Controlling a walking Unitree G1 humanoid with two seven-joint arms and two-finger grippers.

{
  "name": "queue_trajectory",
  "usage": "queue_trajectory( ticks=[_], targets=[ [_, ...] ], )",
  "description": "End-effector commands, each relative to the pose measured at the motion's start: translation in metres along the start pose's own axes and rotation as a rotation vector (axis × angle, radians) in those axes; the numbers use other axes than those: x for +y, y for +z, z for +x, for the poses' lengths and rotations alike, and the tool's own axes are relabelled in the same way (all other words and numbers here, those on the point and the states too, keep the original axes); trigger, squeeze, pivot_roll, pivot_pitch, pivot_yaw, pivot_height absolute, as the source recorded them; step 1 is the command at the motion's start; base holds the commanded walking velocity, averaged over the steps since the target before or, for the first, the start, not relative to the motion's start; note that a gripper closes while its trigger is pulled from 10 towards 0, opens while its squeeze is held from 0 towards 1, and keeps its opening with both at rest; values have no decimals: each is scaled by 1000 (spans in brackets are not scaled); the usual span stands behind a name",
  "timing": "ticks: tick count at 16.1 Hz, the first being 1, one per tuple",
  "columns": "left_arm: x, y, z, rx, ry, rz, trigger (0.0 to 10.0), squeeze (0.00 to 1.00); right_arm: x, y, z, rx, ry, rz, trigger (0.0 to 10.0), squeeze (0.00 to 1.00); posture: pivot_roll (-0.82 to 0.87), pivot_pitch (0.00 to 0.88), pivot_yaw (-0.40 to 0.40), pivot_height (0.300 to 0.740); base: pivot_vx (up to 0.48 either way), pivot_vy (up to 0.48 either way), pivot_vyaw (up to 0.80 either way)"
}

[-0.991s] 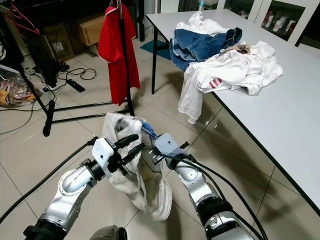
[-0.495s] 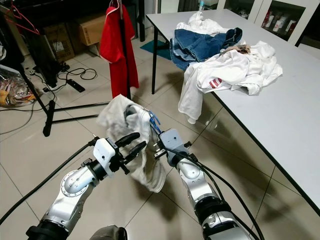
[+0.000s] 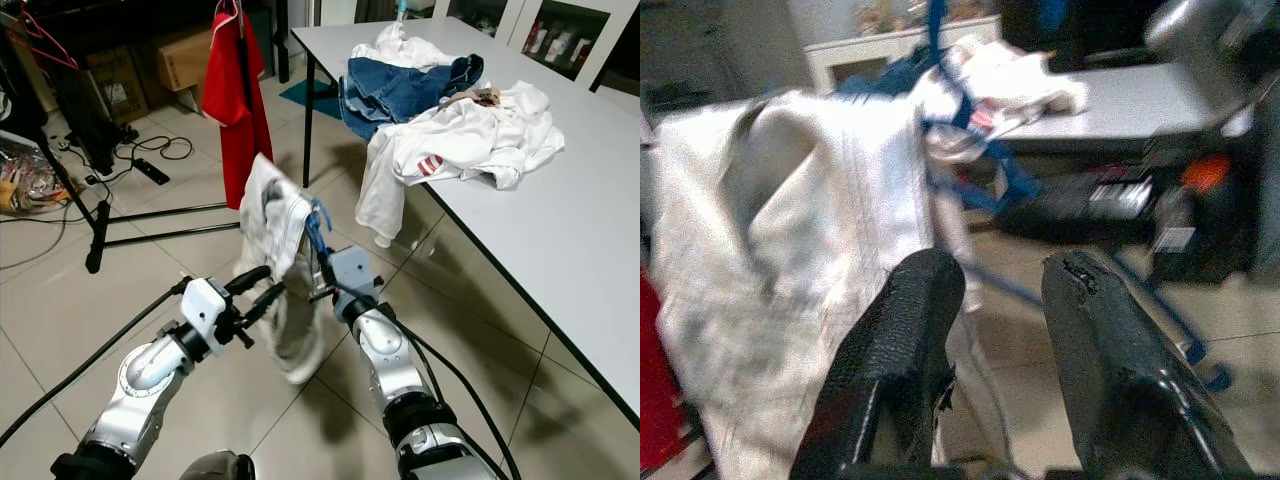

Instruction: Hang hanger

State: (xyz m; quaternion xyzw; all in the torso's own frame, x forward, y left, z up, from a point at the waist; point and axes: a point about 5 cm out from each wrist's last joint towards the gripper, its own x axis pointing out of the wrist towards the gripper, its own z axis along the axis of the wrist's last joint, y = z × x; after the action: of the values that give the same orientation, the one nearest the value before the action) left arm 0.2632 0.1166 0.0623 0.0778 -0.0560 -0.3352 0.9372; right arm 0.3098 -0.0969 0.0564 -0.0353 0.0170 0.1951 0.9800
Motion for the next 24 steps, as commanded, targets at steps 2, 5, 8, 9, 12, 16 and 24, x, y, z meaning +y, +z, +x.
queue_trajectory(
  ticks=[2,5,8,9,12,16,24],
  targets=[
    [10,-7,-3,28,107,21,10000,0,-7,37,14,-177,-36,3,10000,0,64,0,34,740,0,0,0],
    [24,-31,-23,145,275,36,10000,1000,-7,47,16,-218,-44,20,10000,0,64,0,34,740,0,0,0],
    [32,-47,-36,238,374,53,10000,1000,-3,57,18,-261,-22,42,10000,0,55,0,36,740,0,0,0],
    [33,-49,-37,251,383,57,10000,1000,-3,58,19,-267,-21,43,10000,0,56,0,33,740,0,0,0],
    [28,-60,-36,334,358,89,10000,0,3,76,22,-328,-10,63,10000,0,59,0,31,740,0,0,0],
    [26,-64,-34,367,356,120,10000,0,7,100,28,-390,-13,103,10000,0,58,0,31,740,0,0,0],
    [41,-58,-20,386,416,211,10000,47,21,107,24,-390,48,130,10000,0,59,0,22,740,0,0,0]
  ],
)
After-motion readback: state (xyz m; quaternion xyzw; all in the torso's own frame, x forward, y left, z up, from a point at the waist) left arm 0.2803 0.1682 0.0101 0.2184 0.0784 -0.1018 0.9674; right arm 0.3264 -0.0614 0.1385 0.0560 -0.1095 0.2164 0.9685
